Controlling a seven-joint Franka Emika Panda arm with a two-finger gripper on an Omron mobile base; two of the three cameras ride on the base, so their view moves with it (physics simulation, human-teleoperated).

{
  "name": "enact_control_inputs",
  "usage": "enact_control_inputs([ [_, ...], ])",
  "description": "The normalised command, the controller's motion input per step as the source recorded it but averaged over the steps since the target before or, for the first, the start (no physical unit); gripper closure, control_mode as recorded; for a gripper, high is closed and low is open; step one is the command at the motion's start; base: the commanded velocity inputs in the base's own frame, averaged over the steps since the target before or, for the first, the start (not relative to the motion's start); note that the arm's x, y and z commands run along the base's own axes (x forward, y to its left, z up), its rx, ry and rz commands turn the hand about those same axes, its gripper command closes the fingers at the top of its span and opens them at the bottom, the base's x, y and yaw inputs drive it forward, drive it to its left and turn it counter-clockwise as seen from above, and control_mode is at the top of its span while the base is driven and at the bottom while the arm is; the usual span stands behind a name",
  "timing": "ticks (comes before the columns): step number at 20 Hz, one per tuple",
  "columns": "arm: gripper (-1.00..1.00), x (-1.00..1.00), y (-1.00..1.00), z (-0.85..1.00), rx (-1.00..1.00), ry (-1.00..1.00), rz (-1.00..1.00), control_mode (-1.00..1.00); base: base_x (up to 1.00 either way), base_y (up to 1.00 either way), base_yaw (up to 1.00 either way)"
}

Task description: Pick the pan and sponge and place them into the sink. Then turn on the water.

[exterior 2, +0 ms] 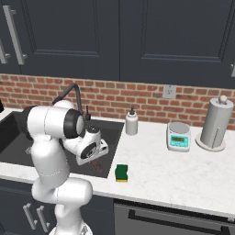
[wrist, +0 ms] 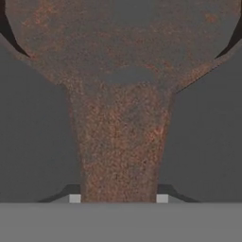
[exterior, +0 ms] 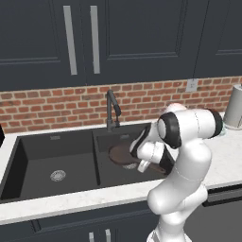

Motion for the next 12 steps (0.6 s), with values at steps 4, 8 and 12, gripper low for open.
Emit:
enact_control_inputs([
  [4, 1.00, 0.57, 0.00, -0.34, 0.04, -0.15, 0.01, -1.00, 0.00, 0.00, 0.00],
  [8, 1.00, 0.60, 0.00, -0.44, 0.00, -0.04, 0.00, -1.00, 0.00, 0.00, 0.00],
  [12, 1.00, 0.37, 0.00, -0.63, 0.00, 0.01, 0.00, -1.00, 0.00, 0.00, 0.00],
])
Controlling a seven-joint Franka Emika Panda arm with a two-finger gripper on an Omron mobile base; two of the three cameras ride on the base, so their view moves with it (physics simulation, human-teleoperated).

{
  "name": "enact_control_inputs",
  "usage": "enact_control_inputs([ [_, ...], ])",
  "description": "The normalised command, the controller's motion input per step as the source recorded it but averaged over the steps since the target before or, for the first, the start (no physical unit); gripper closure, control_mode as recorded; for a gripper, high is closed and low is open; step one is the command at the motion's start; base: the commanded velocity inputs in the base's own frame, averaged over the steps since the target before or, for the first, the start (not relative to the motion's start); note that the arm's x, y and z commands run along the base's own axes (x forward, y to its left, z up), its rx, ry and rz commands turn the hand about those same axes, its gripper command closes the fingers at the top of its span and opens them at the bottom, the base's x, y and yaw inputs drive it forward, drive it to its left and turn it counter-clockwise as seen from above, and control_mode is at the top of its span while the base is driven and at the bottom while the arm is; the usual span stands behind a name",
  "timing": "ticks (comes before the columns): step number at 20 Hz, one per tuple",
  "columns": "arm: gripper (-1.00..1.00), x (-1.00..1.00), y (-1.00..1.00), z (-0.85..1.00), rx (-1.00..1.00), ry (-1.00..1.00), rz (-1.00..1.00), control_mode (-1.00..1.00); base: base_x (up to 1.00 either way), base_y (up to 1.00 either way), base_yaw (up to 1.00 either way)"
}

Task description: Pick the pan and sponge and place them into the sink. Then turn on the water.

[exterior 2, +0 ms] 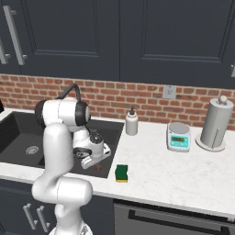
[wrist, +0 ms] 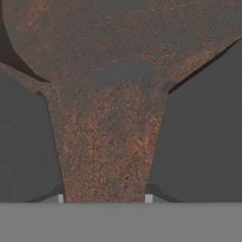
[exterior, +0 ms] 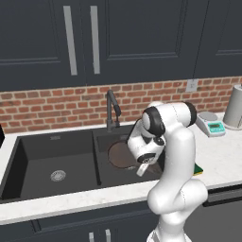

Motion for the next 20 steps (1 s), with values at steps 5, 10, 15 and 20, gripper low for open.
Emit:
enact_control_inputs([
  [5, 1.00, 0.22, 0.00, -0.58, 0.00, 0.02, 0.00, -1.00, 0.00, 0.00, 0.00],
  [10, 1.00, 0.03, 0.00, -0.53, 0.00, 0.03, 0.00, -1.00, 0.00, 0.00, 0.00],
  [15, -1.00, 0.00, 0.01, -0.20, 0.00, 0.01, 0.00, -1.00, 0.00, 0.00, 0.00],
  [20, -1.00, 0.00, 0.00, 0.00, 0.00, 0.05, 0.00, -1.00, 0.00, 0.00, 0.00],
])
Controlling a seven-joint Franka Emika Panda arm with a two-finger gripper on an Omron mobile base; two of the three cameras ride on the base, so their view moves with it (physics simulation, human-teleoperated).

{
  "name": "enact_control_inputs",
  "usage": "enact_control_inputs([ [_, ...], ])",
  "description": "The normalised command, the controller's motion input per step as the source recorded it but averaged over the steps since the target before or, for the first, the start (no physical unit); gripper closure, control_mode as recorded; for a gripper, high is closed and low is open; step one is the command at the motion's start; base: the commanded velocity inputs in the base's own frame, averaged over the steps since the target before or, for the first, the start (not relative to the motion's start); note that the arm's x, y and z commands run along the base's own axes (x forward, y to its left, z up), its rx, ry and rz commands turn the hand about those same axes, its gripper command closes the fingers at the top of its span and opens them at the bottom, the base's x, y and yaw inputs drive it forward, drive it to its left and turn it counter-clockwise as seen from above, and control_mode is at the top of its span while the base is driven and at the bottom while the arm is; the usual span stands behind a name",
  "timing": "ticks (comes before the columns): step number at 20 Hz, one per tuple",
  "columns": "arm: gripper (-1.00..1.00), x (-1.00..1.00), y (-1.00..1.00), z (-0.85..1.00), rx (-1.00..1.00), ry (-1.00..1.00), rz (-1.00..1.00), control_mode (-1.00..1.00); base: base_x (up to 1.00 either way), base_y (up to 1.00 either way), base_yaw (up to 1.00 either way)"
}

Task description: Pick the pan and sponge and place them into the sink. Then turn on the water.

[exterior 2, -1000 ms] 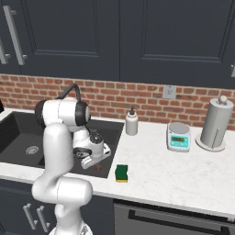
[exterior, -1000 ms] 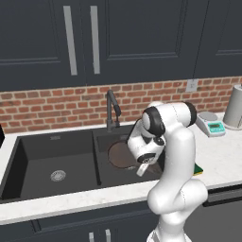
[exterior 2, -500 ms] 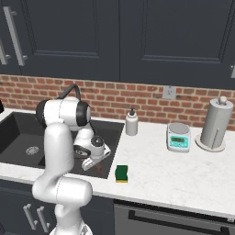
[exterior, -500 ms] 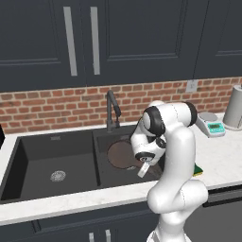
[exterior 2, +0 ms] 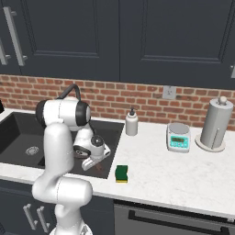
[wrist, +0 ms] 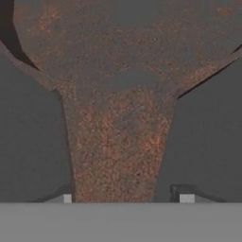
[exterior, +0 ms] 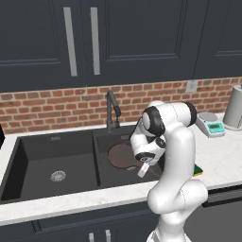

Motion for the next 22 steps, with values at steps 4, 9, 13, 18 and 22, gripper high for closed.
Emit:
enact_control_inputs([
  [4, -1.00, -0.10, 0.00, 0.05, 0.01, 0.03, -0.01, -1.00, 0.00, 0.00, 0.00],
  [9, -1.00, -0.41, -0.05, 0.53, 0.09, 0.00, -0.01, -1.00, 0.00, 0.00, 0.00],
  [13, -1.00, -0.47, -0.14, 0.81, 0.13, -0.07, -0.04, -1.00, 0.00, 0.00, 0.00],
  [18, -1.00, -0.29, -0.11, 0.95, 0.12, -0.08, -0.10, -1.00, 0.00, 0.00, 0.00],
  [22, -1.00, -0.03, -0.01, 1.00, 0.10, -0.01, -0.10, -1.00, 0.00, 0.00, 0.00],
])
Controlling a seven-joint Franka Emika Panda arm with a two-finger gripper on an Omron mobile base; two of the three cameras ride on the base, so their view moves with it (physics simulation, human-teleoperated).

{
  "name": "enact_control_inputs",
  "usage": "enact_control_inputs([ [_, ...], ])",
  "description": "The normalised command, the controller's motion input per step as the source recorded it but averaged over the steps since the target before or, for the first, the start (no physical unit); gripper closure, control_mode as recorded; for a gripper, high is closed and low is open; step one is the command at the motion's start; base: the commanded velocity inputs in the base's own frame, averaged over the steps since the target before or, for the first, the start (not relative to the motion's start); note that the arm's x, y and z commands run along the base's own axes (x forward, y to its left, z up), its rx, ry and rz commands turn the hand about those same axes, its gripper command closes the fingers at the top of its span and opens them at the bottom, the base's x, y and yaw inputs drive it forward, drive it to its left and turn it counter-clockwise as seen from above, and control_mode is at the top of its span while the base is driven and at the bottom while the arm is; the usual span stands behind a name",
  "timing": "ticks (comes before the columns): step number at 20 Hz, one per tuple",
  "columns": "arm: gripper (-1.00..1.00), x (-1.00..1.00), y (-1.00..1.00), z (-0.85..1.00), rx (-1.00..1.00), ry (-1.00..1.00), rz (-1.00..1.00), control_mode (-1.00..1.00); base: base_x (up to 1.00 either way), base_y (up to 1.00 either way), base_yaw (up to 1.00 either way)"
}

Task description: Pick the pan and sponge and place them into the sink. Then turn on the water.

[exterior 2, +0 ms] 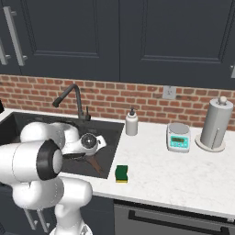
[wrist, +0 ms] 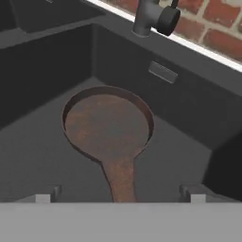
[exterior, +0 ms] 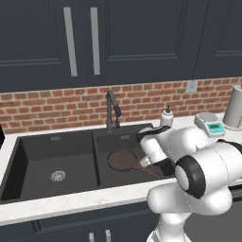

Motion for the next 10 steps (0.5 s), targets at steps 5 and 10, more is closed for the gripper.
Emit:
enact_control_inputs([
  [5, -1.00, 0.00, 0.00, 1.00, 0.06, 0.01, -0.05, -1.00, 0.00, 0.00, 0.00],
  [10, -1.00, -0.17, -0.26, 0.61, 0.01, 0.17, -0.07, -1.00, 0.00, 0.00, 0.00],
])
